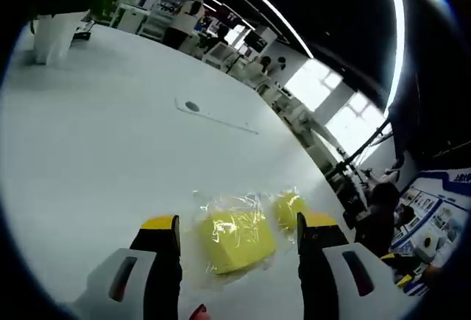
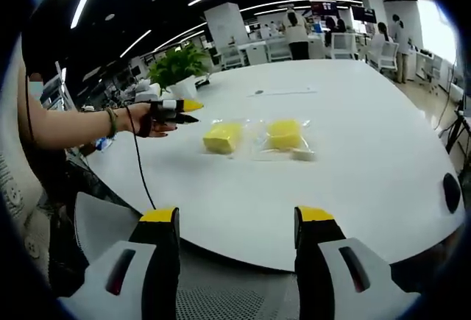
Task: Compare the silicone blocks by pressing each to a similar depth, holding the contact briefly, and releasing to observe deformation and rebound differences across the visible hardness samples.
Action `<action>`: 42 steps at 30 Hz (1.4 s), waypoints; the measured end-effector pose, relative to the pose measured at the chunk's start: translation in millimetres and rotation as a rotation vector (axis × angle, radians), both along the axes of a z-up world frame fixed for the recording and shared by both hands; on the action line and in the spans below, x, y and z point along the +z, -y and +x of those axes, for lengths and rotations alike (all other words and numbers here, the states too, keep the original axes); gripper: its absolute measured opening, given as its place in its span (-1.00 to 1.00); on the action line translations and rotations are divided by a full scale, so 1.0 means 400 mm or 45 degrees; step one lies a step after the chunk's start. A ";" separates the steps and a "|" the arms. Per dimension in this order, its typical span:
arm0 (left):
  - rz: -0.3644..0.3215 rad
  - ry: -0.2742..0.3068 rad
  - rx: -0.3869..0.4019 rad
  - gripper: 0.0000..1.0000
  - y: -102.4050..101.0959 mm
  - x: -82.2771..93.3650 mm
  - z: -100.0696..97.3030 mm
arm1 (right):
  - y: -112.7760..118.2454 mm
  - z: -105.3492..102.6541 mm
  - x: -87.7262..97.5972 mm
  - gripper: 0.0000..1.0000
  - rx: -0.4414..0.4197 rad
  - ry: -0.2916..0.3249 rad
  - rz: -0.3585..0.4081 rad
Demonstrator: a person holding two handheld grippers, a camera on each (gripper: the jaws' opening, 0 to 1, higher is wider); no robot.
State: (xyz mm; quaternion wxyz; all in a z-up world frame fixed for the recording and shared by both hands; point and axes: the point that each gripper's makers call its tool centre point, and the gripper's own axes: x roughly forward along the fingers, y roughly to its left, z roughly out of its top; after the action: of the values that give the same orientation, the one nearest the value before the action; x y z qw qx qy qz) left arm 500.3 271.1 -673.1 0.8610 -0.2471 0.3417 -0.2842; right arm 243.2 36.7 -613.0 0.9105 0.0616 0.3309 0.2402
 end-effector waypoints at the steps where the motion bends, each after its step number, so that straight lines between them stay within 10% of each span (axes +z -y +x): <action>1: -0.001 -0.003 0.000 0.26 0.000 -0.003 0.003 | 0.003 0.001 -0.001 0.17 -0.008 -0.002 -0.006; 24: -0.132 -0.114 -0.054 -0.04 0.044 -0.117 0.074 | 0.028 -0.009 -0.009 0.15 -0.042 -0.039 -0.067; 42: -0.543 -0.327 0.125 -0.75 0.046 -0.156 0.093 | 0.046 -0.016 -0.015 0.12 -0.072 -0.063 -0.078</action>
State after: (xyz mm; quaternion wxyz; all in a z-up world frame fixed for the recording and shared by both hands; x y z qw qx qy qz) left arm 537.5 252.7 -735.3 0.7517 -0.4736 0.3681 -0.2741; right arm 236.8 18.4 -618.8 0.9100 0.0488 0.3585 0.2027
